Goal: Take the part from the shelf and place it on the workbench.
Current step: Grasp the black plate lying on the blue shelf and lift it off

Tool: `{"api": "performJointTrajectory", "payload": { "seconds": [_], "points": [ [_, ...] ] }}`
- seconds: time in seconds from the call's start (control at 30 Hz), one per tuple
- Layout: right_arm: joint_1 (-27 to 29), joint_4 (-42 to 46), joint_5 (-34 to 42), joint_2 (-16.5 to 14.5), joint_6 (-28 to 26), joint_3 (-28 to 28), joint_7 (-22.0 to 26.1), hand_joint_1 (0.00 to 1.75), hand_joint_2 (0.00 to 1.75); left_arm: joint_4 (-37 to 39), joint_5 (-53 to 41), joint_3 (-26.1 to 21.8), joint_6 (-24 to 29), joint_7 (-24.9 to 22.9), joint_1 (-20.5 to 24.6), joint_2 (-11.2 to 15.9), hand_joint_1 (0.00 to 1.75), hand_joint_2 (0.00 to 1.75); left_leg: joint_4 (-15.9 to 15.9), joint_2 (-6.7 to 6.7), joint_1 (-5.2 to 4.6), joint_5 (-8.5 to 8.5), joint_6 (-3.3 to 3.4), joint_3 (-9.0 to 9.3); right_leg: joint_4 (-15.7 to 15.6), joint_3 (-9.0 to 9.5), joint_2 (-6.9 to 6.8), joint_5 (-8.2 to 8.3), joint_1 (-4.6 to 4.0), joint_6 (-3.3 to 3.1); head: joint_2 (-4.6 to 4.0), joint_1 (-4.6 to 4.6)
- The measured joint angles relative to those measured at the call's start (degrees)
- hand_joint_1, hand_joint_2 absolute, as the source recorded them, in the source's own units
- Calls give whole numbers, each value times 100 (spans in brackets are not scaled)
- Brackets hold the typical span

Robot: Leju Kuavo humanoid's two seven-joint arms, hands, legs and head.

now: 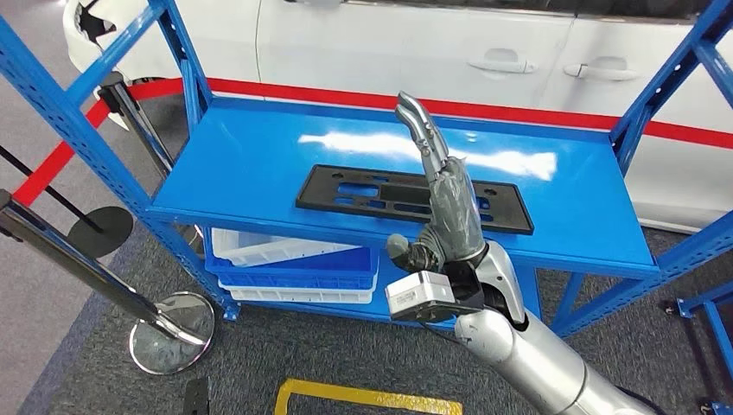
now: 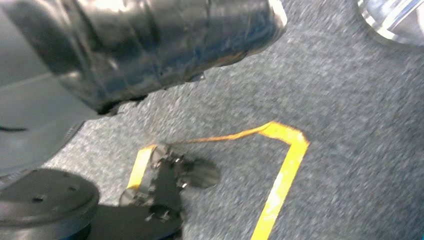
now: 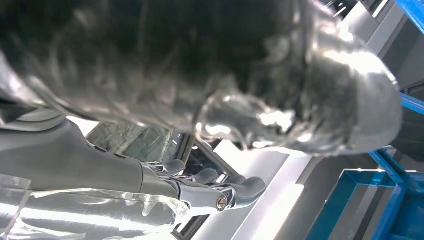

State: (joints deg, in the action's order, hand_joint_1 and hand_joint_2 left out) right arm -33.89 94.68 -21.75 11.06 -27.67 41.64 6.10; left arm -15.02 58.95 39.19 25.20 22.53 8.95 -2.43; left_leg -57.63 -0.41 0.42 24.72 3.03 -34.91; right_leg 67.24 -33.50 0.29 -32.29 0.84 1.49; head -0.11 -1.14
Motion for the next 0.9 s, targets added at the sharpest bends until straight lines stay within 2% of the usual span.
{"api": "performJointTrajectory", "payload": {
  "seconds": [0.1, 0.17, 0.2, 0.23, 0.27, 0.3, 0.33, 0.37, 0.4, 0.43, 0.47, 0.5, 0.53, 0.57, 0.6, 0.67, 0.73, 0.8, 0.87, 0.9],
  "points": [
    [2, 0, 0, 0, 0, 0, 0, 0, 0, 0, 0, 0, 0, 0, 2, 1, 0, 0, 0, 0, -3, 7, 1, 7, 90, -61, 0, -36, 0, 4, 0, 0],
    [13, -4, 0, 0, 3, 0, 0, 0, 0, 0, -1, 0, 3, 0, 3, 2, 0, 0, 0, -2, -13, 46, 9, 42, 444, -329, 0, -169, 0, 16, 0, 1],
    [20, -12, 0, 0, 6, 0, -1, 0, 0, 0, -3, 1, 7, 2, -5, 2, 0, 0, -1, -4, -22, 109, 11, 119, 484, -477, 0, -83, 0, 16, 0, 2],
    [28, -24, 0, 2, 12, 1, -1, 0, 44, 0, -7, 2, 12, 6, -18, 1, 0, 0, -1, -4, -30, 202, 4, 220, 239, -518, -2, 204, -11, -14, 0, 3],
    [34, -45, 103, 4, 180, 15, 24, 0, 87, 0, -54, 31, 41, 2, -13, 4, 0, 0, -74, -3, -35, 315, -51, 316, -134, -465, -8, 488, -18, -73, 0, -1],
    [36, -90, 206, -15, 408, 85, 55, 0, 131, 0, -123, 86, 69, -34, 8, 7, 0, 0, -449, 0, -26, 525, -140, 211, -569, -344, -17, 771, -19, -148, 0, -8],
    [39, -142, 298, -41, 646, 172, 87, 0, 175, 0, -196, 149, 94, -79, 37, 10, 0, 0, -890, 4, -7, 719, -234, -5, -853, -223, -26, 898, -19, -219, 0, -15],
    [41, -204, 381, -75, 887, 276, 120, 0, 175, 0, -269, 217, 119, -132, 69, 14, 0, 0, -1345, 8, 15, 866, -321, -279, -916, -160, -32, 844, -6, -262, 0, -22],
    [49, -270, 349, -120, 973, 384, 130, 0, 175, 0, -303, 260, 118, -182, 82, 14, 0, 0, -1674, 10, 42, 936, -372, -552, -922, -131, -31, 816, 7, -272, 0, -27],
    [69, -331, 305, -159, 998, 459, 141, 0, 175, 0, -316, 280, 117, -206, 83, 15, 0, 0, -1600, 10, 58, 821, -393, -603, -921, -107, -23, 795, 18, -262, 0, -26],
    [98, -399, 261, -208, 1011, 541, 164, 0, 175, 0, -327, 296, 116, -226, 87, 16, 0, 0, -1332, 11, 72, 596, -409, -552, -920, -76, -15, 769, 34, -242, 0, -27],
    [138, -476, 224, -264, 1013, 623, 201, 0, 175, 0, -335, 313, 113, -242, 97, 16, 0, 0, -940, 11, 87, 311, -428, -434, -918, -45, -9, 742, 48, -212, 0, -29],
    [183, -566, 195, -328, 1004, 709, 257, 0, 175, 0, -339, 335, 104, -253, 116, 16, 0, 0, -549, 12, 91, 120, -437, -317, -904, -21, -6, 716, 54, -178, 0, -32],
    [232, -657, 180, -388, 989, 784, 317, 0, 175, 0, -337, 361, 92, -261, 140, 16, 0, 0, -267, 12, 88, 14, -420, -223, -893, -16, -6, 693, 52, -143, 0, -38],
    [287, -757, 185, -447, 969, 854, 383, 0, 175, -1, -331, 385, 79, -266, 157, 15, 0, 0, -117, 10, 81, -34, -386, -180, -883, -18, -7, 673, 43, -108, 0, -40],
    [409, -949, 229, -561, 927, 990, 506, 0, 175, -2, -314, 413, 61, -277, 170, 13, 0, 0, -87, 1, 68, -20, -283, -166, -884, -17, -12, 640, 25, -44, 0, -42],
    [518, -1120, 281, -652, 899, 1118, 605, 0, 175, -2, -303, 416, 55, -285, 172, 8, 0, 0, -69, -2, 78, -48, -213, -135, -784, -36, -20, 533, 31, 6, 0, -39],
    [589, -1271, 308, -715, 888, 1231, 658, 0, 175, -2, -299, 419, 52, -288, 198, 6, 0, 0, -50, 1, 69, -47, -154, -103, -279, -264, -26, 240, 35, 21, 0, -36],
    [649, -1406, 322, -761, 884, 1327, 673, 0, 175, -2, -298, 424, 51, -289, 217, 7, 0, 0, -54, 2, 32, -29, -111, -96, 472, -648, -26, -67, 21, 13, 0, -34],
    [678, -1464, 325, -773, 883, 1368, 675, 0, 175, -2, -296, 427, 49, -290, 216, 6, 0, 0, -59, 1, 11, -19, -94, -92, 702, -780, -26, -105, 12, 2, 0, -35]
  ]
}}
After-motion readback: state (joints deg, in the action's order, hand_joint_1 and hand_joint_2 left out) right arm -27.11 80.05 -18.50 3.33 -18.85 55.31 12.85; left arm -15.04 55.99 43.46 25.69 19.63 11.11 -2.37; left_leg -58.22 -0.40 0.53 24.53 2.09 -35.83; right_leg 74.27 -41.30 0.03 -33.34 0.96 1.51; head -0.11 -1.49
